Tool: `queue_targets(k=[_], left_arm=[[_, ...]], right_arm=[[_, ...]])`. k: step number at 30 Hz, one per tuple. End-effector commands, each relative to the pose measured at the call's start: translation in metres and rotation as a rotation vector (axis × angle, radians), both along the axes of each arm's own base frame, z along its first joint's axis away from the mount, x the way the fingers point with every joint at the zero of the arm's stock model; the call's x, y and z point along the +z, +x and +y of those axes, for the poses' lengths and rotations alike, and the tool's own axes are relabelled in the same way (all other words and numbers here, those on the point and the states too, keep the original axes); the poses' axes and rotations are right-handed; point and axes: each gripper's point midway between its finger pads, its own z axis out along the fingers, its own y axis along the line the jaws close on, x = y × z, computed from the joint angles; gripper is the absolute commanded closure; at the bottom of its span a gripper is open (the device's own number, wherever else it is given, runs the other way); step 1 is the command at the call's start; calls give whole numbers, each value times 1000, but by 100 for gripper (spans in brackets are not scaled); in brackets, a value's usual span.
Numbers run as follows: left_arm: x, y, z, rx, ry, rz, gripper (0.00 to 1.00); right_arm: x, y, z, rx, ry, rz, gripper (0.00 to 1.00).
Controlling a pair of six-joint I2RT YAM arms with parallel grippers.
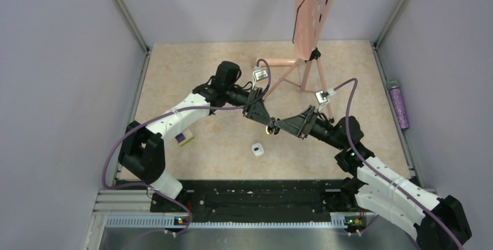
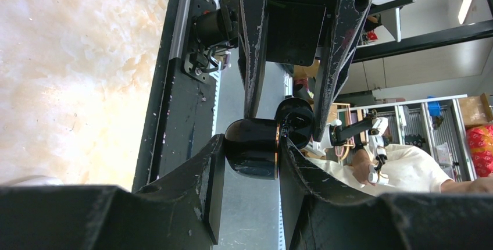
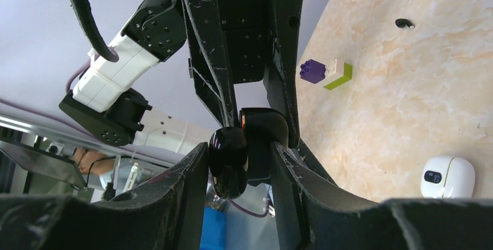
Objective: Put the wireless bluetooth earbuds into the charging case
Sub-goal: Pass from the left arm to the right
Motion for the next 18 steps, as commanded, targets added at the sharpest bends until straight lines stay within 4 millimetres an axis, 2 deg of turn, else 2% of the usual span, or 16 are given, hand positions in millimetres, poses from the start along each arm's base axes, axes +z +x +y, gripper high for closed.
queue_targets(k=[1, 18], left_arm=[[16, 4, -4, -17, -48, -73, 100], [15, 3, -4, -21, -46, -68, 100]], right_arm=[[20, -1, 0, -5, 18, -64, 58], [18, -6, -3, -2, 22, -62, 59]])
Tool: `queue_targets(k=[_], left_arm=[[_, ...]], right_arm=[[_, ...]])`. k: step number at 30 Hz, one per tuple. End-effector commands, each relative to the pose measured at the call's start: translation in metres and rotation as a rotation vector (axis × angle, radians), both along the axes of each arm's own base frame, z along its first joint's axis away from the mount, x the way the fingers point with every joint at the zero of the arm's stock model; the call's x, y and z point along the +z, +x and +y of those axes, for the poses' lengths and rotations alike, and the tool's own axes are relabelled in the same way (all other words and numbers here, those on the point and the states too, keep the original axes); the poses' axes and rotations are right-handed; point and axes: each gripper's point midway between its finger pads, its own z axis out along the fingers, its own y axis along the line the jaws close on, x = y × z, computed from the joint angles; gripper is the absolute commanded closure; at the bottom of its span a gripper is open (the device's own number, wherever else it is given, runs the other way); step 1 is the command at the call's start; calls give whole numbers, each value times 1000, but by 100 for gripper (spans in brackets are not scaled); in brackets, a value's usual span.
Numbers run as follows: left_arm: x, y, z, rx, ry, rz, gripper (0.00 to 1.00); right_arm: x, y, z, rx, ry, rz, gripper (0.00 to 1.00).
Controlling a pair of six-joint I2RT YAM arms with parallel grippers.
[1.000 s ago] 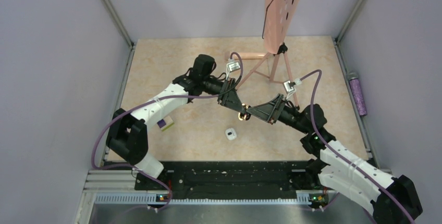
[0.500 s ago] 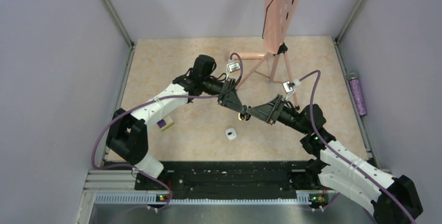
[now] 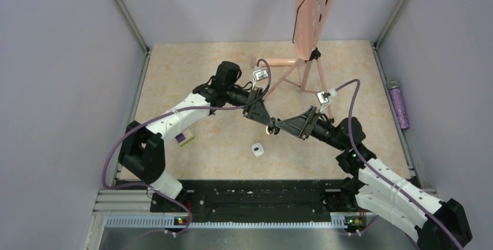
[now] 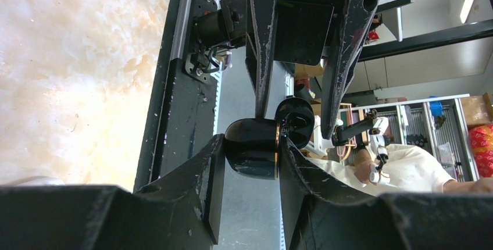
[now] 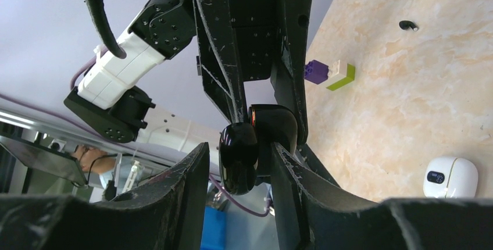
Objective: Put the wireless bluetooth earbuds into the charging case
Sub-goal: Pass from the left arm to the right
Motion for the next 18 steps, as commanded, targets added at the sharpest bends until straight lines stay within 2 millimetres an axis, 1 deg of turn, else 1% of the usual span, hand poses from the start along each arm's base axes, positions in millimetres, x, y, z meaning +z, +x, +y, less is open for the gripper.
queue_targets(k=[1, 4, 11, 18], left_arm=[[16, 4, -4, -20, -46, -63, 100], [16, 4, -4, -20, -46, -63, 100], [17, 3, -4, -21, -49, -67, 100], [16, 5, -4, -17, -45, -63, 100]], right_arm=[[14, -3, -1, -2, 20, -47, 60], [15, -3, -1, 1, 21, -48, 60], [7, -5, -1, 8, 9, -37, 60], [5, -5, 0, 11, 0, -35, 62]])
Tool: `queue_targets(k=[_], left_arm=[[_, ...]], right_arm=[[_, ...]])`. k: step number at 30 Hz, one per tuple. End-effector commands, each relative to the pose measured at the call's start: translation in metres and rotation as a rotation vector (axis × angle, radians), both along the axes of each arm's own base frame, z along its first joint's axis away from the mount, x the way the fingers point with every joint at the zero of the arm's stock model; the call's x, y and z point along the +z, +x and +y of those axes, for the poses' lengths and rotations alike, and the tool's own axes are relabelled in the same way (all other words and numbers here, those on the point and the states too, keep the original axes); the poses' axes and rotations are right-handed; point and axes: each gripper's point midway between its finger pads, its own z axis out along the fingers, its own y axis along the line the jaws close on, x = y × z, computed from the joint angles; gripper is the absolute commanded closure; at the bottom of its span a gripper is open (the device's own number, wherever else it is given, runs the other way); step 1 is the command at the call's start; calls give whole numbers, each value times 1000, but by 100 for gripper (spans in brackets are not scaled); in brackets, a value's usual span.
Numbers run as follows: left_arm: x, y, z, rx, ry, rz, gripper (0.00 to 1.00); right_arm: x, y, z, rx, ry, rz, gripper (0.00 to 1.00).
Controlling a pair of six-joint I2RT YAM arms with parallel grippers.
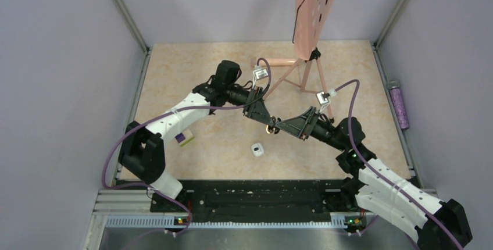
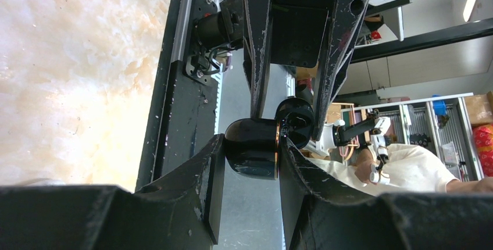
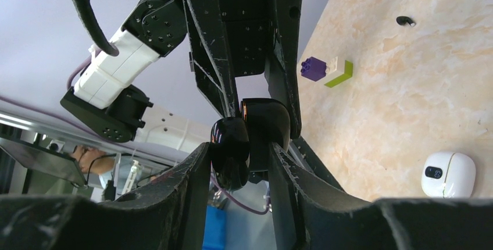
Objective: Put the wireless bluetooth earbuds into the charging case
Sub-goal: Pass from the left arm to the right
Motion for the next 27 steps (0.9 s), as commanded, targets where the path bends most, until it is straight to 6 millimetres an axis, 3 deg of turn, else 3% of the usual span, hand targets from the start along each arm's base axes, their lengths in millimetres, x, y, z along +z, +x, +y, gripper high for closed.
queue_targets(k=[1, 12, 15, 18, 21, 23, 27], left_arm=[[14, 4, -4, -17, -43, -59, 100], [14, 5, -4, -20, -43, -56, 100], [14, 5, -4, -20, -44, -58, 100], [16, 4, -4, -19, -47, -67, 100], [17, 4, -3, -16, -48, -78, 99], [16, 5, -3, -6, -44, -90, 88], [15, 7, -2, 16, -27, -102, 49]], right_arm=[[8, -4, 0, 10, 7, -46, 62], [7, -4, 1, 13, 8, -43, 73], [6, -4, 1, 15, 9, -43, 82], [4, -4, 0, 10, 8, -39, 98], [4, -3, -1, 1, 9, -36, 100], [3, -2, -1, -6, 6, -31, 100], [0, 0, -4, -31, 7, -20, 100]])
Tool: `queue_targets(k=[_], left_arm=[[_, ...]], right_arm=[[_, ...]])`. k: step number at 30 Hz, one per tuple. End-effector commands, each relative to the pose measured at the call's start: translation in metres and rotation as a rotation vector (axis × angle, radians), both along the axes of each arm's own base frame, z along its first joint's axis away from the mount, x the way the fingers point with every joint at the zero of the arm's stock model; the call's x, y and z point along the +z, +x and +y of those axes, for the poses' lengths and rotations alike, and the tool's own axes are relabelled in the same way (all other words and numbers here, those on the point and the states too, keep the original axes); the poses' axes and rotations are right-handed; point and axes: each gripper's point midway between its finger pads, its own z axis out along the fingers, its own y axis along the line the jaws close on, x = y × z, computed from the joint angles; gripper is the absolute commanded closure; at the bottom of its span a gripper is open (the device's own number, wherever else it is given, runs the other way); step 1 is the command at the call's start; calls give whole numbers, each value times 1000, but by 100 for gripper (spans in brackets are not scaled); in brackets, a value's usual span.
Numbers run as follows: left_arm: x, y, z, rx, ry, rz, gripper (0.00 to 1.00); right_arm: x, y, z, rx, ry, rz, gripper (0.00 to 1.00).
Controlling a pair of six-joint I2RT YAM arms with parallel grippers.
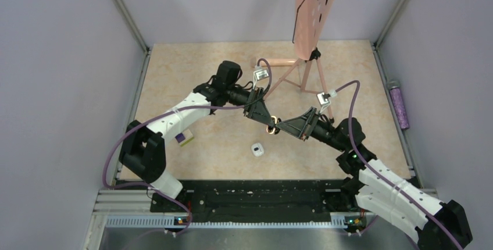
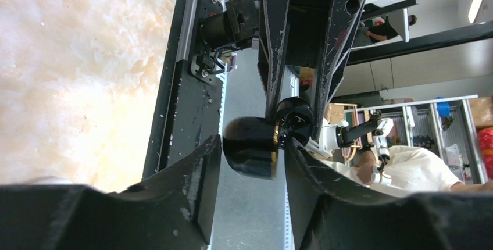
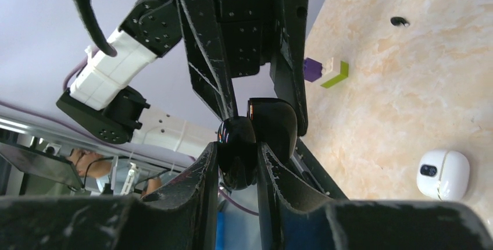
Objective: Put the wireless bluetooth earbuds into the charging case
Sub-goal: Pass from the left arm to the right
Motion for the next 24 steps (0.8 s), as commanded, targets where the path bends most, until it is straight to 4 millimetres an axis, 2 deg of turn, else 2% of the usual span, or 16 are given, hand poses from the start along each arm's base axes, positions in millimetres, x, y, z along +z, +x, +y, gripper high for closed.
queue_targets(k=[1, 3, 6, 9, 15, 17, 19, 24], left_arm=[[18, 6, -1, 20, -28, -95, 42], [16, 10, 1, 39, -16, -94, 36], [13, 14, 6, 63, -6, -92, 34], [15, 19, 13, 90, 0, -101, 28], [21, 33, 39, 210, 67, -141, 18], [11, 54, 57, 343, 166, -165, 6], [-5, 83, 86, 529, 286, -178, 1], [-30, 137, 173, 1019, 540, -150, 1]], right_arm=[[0, 0, -4, -32, 14, -17, 100], [-3, 1, -6, -48, 15, -4, 100], [-8, 2, -8, -61, 11, 13, 100], [-14, 3, -11, -80, 6, 32, 100], [-29, 9, -19, -134, -19, 64, 100], [-35, 10, -21, -135, -32, 73, 100], [-40, 11, -22, -135, -41, 78, 100], [-39, 11, -23, -135, -36, 76, 100]])
